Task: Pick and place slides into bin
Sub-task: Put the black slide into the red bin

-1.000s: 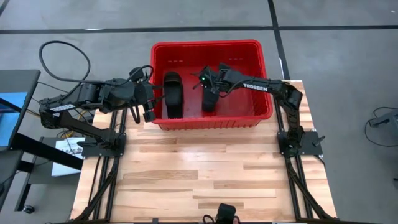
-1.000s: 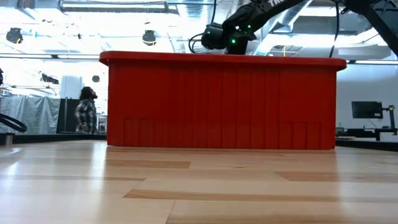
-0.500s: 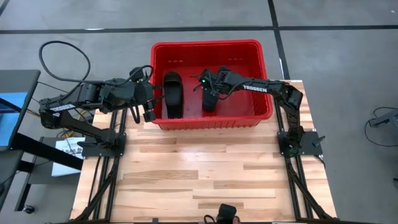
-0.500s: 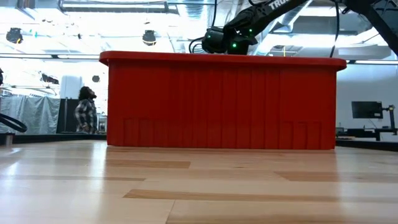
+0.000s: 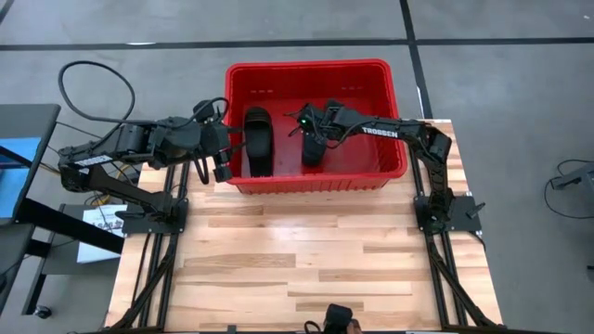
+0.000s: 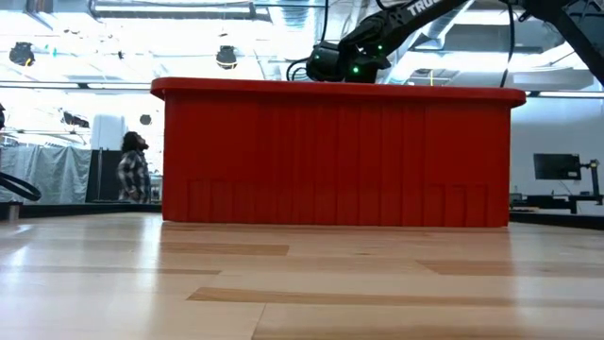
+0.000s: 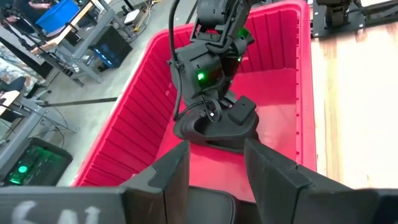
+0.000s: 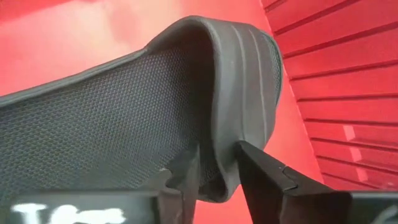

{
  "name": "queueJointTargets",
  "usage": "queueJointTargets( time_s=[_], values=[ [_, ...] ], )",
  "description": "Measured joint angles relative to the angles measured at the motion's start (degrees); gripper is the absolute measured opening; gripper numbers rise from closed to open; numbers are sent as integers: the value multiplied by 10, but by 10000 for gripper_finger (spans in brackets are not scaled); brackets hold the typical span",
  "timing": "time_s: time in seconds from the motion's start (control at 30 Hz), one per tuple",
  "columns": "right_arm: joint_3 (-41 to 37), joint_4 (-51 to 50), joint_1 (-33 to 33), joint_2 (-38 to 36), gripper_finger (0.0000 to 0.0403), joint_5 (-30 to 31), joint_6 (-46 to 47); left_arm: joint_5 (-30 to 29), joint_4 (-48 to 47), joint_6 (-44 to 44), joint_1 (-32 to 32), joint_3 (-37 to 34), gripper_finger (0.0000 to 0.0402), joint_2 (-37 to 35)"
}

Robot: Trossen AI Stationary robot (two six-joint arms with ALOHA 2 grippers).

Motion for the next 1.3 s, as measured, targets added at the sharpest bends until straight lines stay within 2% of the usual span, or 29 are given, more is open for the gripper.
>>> queueJointTargets(
  time_s=[0.27,0.5,0.83,1.3],
  values=[
    [0,0,3,1,142,7,0,0,-13,0,0,0,145,0],
    [-1,-2,16,1,162,32,-13,0,-13,-1,0,0,145,0],
    [1,-5,20,1,159,33,-20,0,-13,-4,0,0,145,0],
    [54,-45,18,1,159,33,-34,0,-13,-4,0,0,145,0]
  ],
)
